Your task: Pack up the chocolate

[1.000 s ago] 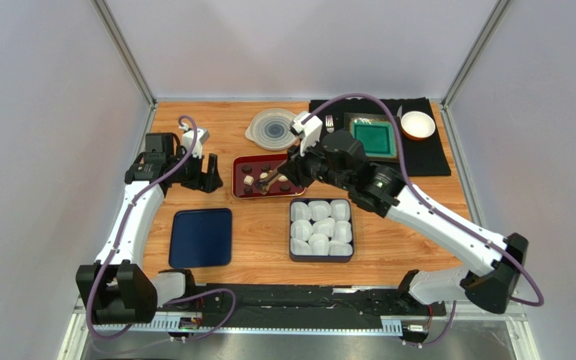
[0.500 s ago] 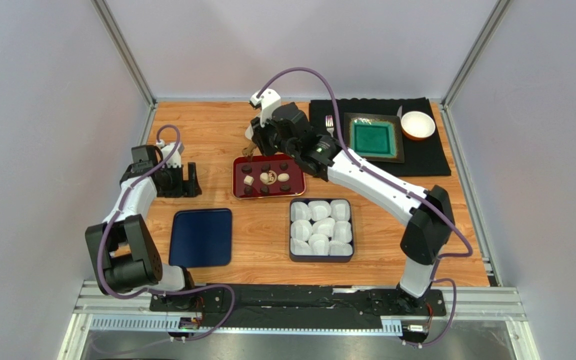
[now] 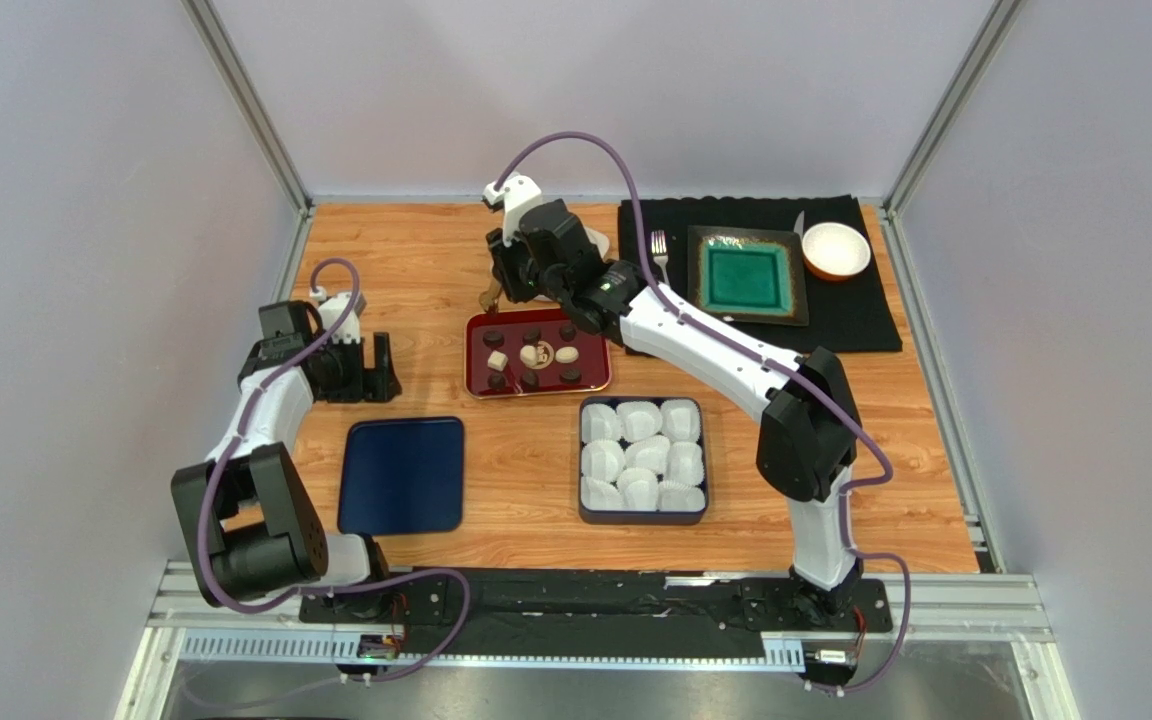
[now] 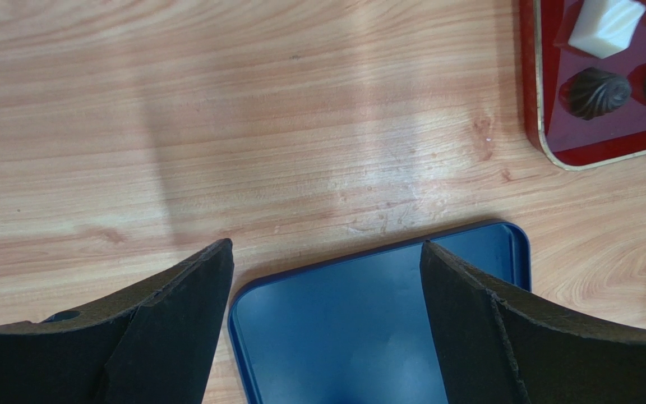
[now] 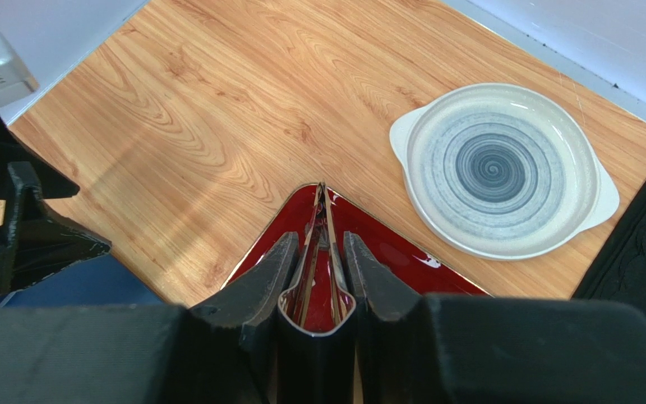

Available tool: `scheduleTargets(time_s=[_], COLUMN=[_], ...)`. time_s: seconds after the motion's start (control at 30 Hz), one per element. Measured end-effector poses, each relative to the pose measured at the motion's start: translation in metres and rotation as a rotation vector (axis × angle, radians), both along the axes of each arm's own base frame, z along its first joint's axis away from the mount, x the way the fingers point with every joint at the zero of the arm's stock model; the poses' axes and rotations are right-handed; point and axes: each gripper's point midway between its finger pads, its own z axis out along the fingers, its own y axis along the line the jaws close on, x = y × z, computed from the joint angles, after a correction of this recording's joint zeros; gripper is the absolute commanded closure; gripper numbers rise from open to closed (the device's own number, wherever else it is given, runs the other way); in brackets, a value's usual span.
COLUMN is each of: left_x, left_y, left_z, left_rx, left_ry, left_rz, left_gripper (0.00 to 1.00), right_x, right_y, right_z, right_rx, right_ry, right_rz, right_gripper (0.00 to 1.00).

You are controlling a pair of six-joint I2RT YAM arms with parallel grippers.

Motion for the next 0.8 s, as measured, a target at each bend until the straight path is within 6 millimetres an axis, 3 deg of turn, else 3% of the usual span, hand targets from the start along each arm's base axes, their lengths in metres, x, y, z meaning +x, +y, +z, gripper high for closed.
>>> scheduleTargets(time_s=[0.23, 0.47, 0.67, 0.8], left_x=[0.002, -0.001, -0.004, -0.004], left_y=[-0.003, -0.005, -0.007, -0.008], left_z=[0.017, 0.014, 0.014, 0.016], left_rx=[0.004, -0.005, -0.012, -0.013], left_ry=[-0.062, -0.057, -0.054, -0.062], left_rz=[-0.018, -0.025, -0.030, -0.033], left_gripper=[0.10, 0.10, 0.10, 0.10], right_x=[0.002, 0.000, 0.000, -0.001], right_y=[-0.001, 0.000, 0.000, -0.001], right_z=[-0.001, -0.002, -0.005, -0.008], right_rx=[0.011, 0.023, 0.021, 0.019], right_ry=[0.013, 0.025, 0.033, 0.038], right_rz=[-0.006, -0.006, -0.008, -0.009], right_gripper=[0.72, 0.59, 0.61, 0.69])
